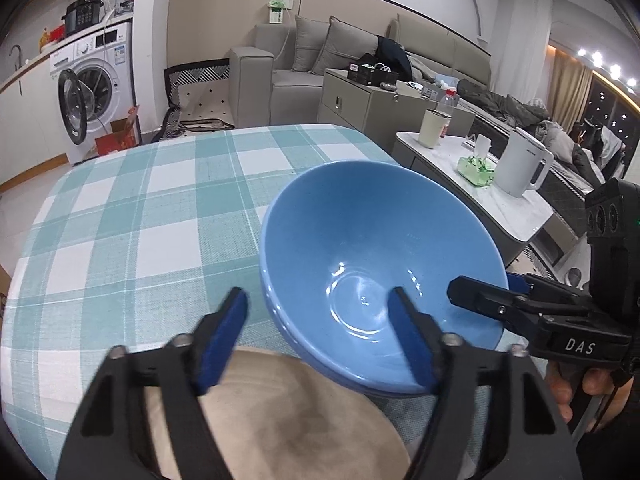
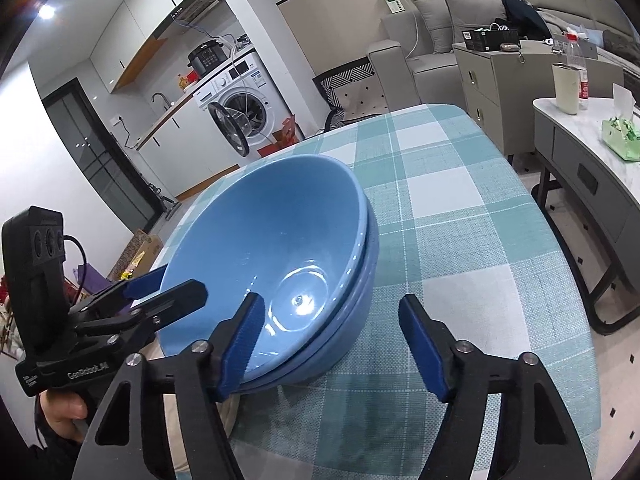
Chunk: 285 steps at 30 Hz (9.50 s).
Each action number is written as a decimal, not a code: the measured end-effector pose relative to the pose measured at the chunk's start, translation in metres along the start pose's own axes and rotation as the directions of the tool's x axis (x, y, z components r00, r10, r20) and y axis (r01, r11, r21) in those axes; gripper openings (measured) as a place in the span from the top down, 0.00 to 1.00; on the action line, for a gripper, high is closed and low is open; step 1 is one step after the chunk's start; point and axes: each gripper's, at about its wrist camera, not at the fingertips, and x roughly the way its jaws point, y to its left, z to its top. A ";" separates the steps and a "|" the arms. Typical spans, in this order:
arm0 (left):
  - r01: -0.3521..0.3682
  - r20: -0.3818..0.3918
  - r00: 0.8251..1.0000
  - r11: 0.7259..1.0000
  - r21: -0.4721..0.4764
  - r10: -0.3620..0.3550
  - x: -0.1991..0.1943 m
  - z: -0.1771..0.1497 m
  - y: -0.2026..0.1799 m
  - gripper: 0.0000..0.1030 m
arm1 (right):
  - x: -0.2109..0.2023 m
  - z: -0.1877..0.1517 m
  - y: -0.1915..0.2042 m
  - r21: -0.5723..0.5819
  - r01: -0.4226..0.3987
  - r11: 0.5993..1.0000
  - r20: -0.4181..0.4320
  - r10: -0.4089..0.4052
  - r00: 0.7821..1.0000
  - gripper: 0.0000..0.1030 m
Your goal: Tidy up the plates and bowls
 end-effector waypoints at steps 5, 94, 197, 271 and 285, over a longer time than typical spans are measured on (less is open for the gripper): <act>-0.010 -0.003 1.000 1.000 -0.009 0.010 0.000 -0.001 0.001 0.52 | -0.001 -0.001 0.003 -0.008 -0.011 1.000 0.000 0.011 1.000 0.41; -0.199 0.135 0.971 0.980 0.003 0.197 -0.116 -0.011 0.011 0.58 | -0.055 -0.007 0.106 -0.170 -0.060 0.984 0.053 0.069 0.996 0.51; -0.209 0.125 0.968 0.974 -0.091 0.219 -0.132 -0.062 0.064 0.27 | -0.001 -0.042 0.151 -0.287 -0.137 0.948 -0.070 0.122 0.990 0.11; -0.248 0.379 0.894 0.968 -0.026 0.239 -0.154 -0.195 0.046 0.00 | -0.070 -0.158 0.112 -0.456 -0.084 0.886 0.245 0.217 0.945 0.01; -0.242 0.370 0.896 0.969 -0.051 0.244 -0.154 -0.195 0.052 0.00 | -0.066 -0.158 0.110 -0.442 -0.096 0.892 0.239 0.220 0.946 0.01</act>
